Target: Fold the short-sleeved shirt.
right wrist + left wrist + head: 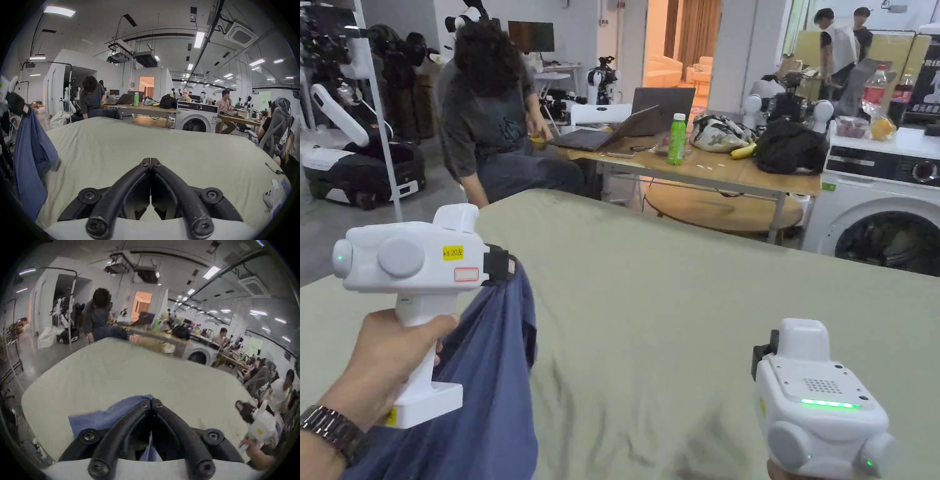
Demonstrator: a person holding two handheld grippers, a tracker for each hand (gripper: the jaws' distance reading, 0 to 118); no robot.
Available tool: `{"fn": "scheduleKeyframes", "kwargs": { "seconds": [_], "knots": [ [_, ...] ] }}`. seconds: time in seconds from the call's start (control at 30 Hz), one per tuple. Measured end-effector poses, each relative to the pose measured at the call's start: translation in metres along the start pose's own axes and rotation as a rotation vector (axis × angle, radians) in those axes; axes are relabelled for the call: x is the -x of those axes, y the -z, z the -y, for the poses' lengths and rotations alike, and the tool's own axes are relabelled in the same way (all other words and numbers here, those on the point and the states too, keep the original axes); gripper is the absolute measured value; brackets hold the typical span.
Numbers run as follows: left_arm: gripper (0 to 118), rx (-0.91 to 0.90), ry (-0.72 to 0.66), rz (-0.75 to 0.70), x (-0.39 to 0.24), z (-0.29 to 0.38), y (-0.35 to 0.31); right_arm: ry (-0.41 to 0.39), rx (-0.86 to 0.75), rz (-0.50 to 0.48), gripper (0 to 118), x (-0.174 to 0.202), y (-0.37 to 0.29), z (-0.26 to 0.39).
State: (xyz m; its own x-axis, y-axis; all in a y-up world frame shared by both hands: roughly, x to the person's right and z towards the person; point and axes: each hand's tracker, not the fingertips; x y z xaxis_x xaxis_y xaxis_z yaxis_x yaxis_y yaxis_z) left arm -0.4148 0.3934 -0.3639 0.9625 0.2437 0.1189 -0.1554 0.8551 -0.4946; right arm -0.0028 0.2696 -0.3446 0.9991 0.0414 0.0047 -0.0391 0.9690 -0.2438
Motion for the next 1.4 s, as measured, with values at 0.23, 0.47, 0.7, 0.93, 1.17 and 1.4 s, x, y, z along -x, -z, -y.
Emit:
{"fn": "scheduleKeyframes", "kwargs": {
  "seconds": [0.23,0.47,0.7,0.93,1.17,1.4],
  "knots": [
    [0,-0.051,0.106,0.193,-0.11,-0.033,0.02,0.024,-0.033,0.099,0,-0.056,-0.024,-0.011],
    [0,-0.019,0.203,0.46,-0.253,-0.028,0.056,0.069,-0.066,0.258,0,-0.136,-0.059,-0.017],
    [0,0.092,0.314,0.695,-0.39,0.025,0.093,0.101,-0.06,0.434,0,-0.219,-0.107,-0.006],
    [0,0.279,0.433,0.814,-0.459,0.128,0.111,0.142,-0.033,0.548,0,-0.271,-0.141,0.016],
    [6,0.448,0.378,0.821,-0.456,0.205,0.126,0.165,0.028,0.559,0,-0.278,-0.146,0.04],
    [63,0.304,0.288,0.779,-0.407,0.197,0.103,0.168,0.025,0.491,0,-0.254,-0.14,0.036]
  ]
}}
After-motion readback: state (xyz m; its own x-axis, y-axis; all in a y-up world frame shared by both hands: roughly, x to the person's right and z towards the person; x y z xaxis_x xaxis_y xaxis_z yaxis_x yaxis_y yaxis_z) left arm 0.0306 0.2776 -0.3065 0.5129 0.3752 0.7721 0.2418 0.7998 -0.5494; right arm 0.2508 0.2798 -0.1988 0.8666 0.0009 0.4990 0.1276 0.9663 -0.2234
